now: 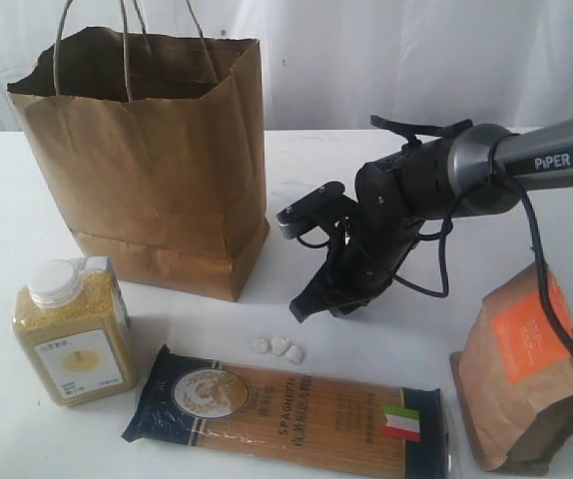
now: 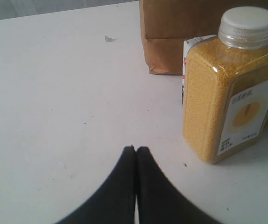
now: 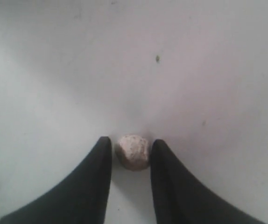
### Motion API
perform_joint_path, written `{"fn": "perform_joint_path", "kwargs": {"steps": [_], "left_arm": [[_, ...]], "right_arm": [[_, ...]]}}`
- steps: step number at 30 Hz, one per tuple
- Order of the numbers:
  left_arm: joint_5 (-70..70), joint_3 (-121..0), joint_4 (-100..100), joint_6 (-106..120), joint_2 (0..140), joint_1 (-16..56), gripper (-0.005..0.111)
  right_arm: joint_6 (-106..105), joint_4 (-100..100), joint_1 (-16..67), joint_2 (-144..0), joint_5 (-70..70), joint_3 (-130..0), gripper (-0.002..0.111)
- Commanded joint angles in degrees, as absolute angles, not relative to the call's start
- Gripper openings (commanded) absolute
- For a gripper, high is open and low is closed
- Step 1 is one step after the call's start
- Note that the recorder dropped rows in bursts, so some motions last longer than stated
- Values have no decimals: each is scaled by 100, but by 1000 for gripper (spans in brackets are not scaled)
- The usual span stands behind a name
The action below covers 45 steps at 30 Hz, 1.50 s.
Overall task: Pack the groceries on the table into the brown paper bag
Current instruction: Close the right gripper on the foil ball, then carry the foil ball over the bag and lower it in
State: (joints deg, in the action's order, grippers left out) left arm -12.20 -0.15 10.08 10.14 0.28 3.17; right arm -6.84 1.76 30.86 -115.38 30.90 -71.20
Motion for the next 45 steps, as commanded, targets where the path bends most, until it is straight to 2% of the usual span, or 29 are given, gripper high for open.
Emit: {"fn": "perform_joint_path", "kwargs": {"steps": [1, 7, 19, 24, 43, 45], "left_arm": [[-1195, 0, 1013, 1043, 0, 295, 0], [-1195, 0, 1013, 1043, 0, 295, 0], [-1195, 0, 1013, 1043, 0, 295, 0], [-1195, 0, 1013, 1043, 0, 295, 0], [-1195, 0, 1013, 1043, 0, 295, 0], [-1195, 0, 1013, 1043, 0, 295, 0]], "right_arm": [[-742, 213, 3085, -11557, 3060, -7136, 16], [-742, 213, 3085, -11364, 3147, -7136, 0], [-751, 49, 3096, -9351, 2572, -7160, 0], [-931, 39, 3316, -8924, 2434, -7662, 0], [-1048, 39, 4103, -10220, 2492, -10020, 0], [-1048, 51, 4103, -10360, 2644, -10155, 3]]}}
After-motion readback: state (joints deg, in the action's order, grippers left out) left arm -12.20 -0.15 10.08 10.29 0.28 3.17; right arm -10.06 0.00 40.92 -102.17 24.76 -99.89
